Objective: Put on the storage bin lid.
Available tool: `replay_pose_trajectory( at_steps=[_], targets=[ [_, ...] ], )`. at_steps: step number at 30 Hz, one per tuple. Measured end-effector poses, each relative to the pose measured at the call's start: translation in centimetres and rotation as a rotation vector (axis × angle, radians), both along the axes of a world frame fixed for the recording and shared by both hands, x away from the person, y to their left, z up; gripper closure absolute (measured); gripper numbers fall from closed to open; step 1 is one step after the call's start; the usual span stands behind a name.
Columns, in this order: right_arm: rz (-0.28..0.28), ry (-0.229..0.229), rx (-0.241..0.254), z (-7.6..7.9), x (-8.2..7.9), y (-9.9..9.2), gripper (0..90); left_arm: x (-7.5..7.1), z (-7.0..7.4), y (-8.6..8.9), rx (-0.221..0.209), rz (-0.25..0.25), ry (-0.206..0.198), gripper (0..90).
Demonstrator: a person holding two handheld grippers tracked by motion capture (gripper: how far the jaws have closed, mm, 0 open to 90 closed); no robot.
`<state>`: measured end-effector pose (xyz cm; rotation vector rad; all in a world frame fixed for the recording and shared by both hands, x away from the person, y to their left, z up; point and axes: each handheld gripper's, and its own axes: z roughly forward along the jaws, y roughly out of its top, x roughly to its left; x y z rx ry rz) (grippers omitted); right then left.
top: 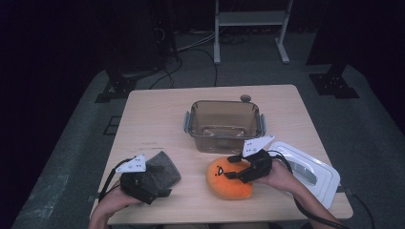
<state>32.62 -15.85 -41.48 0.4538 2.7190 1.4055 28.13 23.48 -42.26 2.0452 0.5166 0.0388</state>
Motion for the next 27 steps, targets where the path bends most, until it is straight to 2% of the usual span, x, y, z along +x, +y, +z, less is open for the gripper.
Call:
replay_pose_trajectory(
  at_steps=[6,9,15,23,27],
  targets=[
    [-0.006,0.013,0.025,-0.5,-0.5,-0.1,37.3,0.0,-0.1,0.0,0.005,0.001,0.002,8.4],
    [-0.002,0.029,0.022,-0.6,-0.7,-0.1,34.1,0.0,-0.1,0.0,0.006,0.002,0.003,8.4],
    [-0.015,0.037,-0.004,-0.7,-1.1,0.3,33.8,0.0,-0.2,0.0,0.008,0.002,0.003,8.4],
    [-0.017,0.023,-0.057,-1.2,-1.5,1.0,42.3,0.0,-0.1,-0.1,0.011,0.0,0.0,8.4],
    [-0.015,0.022,-0.056,-1.4,-1.6,1.0,46.5,0.0,-0.1,0.0,0.007,0.005,-0.002,8.4]
  ],
)
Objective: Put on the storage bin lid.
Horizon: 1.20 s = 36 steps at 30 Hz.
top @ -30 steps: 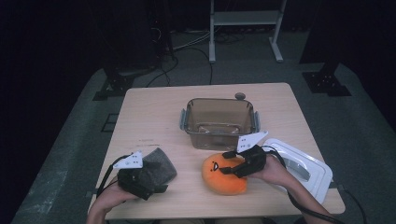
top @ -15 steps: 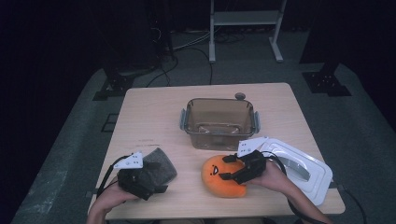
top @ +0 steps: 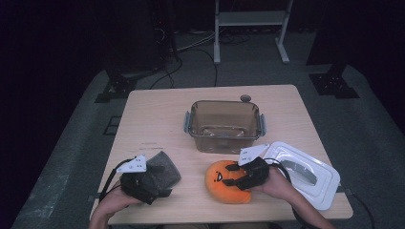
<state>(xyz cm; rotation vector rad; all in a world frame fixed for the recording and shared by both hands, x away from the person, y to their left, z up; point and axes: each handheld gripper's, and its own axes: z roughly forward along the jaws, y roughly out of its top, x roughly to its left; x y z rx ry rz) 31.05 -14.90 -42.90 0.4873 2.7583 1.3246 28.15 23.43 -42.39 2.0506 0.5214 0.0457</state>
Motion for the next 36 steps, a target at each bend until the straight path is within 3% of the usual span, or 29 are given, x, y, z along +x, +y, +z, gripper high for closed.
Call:
replay_pose_trajectory(
  at_steps=[13,19,28,36],
  targets=[
    [0.025,-0.044,-0.008,-0.1,-0.5,0.0,64.6,0.0,-0.1,0.0,0.001,0.004,0.0,8.4],
    [0.013,-0.024,0.015,0.2,-0.5,0.0,71.1,0.1,-0.1,0.1,0.0,0.01,-0.001,8.4],
    [0.006,0.046,0.058,1.4,0.5,-0.2,75.5,0.1,-0.1,0.3,-0.005,0.017,-0.001,8.4],
    [0.023,0.07,0.051,2.1,0.7,0.3,76.7,0.0,0.0,0.5,-0.007,0.023,-0.003,8.4]
  ],
)
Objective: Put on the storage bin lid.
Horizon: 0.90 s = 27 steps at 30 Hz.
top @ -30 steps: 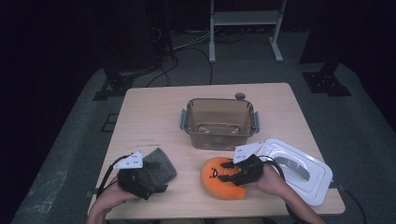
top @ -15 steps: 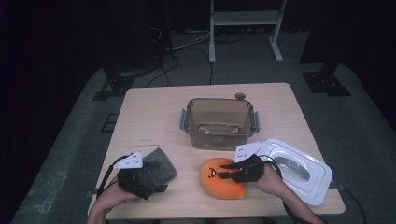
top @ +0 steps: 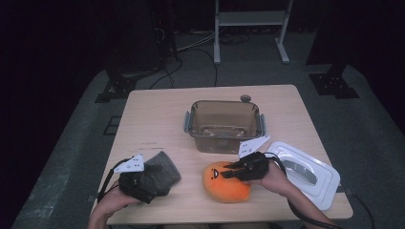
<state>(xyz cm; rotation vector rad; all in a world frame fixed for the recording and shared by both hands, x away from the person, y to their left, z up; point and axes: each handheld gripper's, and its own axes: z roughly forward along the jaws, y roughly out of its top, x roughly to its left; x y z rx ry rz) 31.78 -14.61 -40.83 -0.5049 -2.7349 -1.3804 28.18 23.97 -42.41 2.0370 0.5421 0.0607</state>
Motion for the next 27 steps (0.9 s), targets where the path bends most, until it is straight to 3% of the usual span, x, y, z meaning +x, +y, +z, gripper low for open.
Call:
replay_pose_trajectory(
  at_steps=[15,23,27],
  targets=[
    [0.019,0.007,0.017,1.3,0.1,0.3,77.8,0.0,0.0,0.1,-0.002,0.004,-0.002,7.6],
    [0.03,-0.014,0.04,3.3,-0.3,0.0,77.8,0.0,0.1,0.1,-0.004,0.008,-0.006,7.6],
    [0.033,-0.022,0.064,4.9,-0.4,-0.3,77.8,0.0,0.0,0.2,0.0,0.01,-0.003,6.6]
  ],
)
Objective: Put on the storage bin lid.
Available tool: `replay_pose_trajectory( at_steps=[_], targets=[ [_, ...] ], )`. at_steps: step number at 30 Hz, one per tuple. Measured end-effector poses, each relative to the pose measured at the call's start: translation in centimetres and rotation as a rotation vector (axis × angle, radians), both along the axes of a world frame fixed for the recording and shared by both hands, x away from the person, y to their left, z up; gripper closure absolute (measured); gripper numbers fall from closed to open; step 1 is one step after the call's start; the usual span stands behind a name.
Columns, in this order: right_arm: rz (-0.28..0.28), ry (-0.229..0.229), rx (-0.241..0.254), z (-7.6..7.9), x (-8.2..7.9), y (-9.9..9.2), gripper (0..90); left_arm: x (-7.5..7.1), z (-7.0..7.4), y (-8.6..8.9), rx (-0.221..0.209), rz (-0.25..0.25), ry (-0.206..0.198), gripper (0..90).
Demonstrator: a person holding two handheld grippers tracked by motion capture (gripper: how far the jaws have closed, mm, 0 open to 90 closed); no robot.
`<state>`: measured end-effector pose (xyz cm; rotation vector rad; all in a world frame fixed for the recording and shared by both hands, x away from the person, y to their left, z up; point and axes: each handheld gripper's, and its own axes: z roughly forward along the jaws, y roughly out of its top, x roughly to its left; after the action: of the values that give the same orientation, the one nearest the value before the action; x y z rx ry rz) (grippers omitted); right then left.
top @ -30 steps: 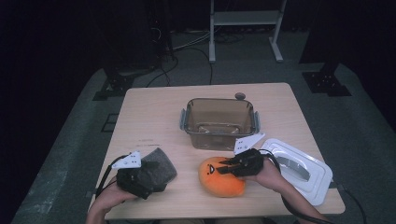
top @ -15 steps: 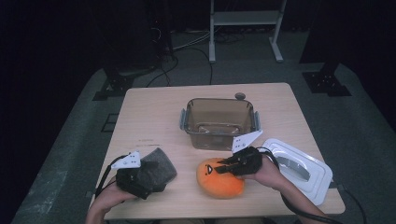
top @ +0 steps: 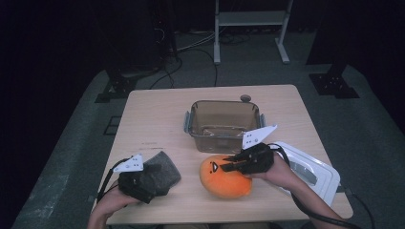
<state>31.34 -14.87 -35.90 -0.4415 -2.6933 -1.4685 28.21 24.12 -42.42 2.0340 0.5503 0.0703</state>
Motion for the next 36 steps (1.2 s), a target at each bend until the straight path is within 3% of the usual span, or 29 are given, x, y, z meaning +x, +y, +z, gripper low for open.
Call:
replay_pose_trajectory(
  at_steps=[12,19,36],
  targets=[
    [0.018,-0.083,0.017,6.0,0.4,-0.1,77.7,0.0,0.0,0.0,-0.001,0.01,0.007,5.0],
    [0.016,-0.132,0.025,9.1,1.7,0.2,77.7,0.1,-0.1,0.0,0.002,0.01,0.007,4.9],
    [-0.046,-0.167,0.013,11.6,6.1,0.4,77.5,0.1,-0.3,0.1,0.0,0.013,0.014,4.4]
  ],
)
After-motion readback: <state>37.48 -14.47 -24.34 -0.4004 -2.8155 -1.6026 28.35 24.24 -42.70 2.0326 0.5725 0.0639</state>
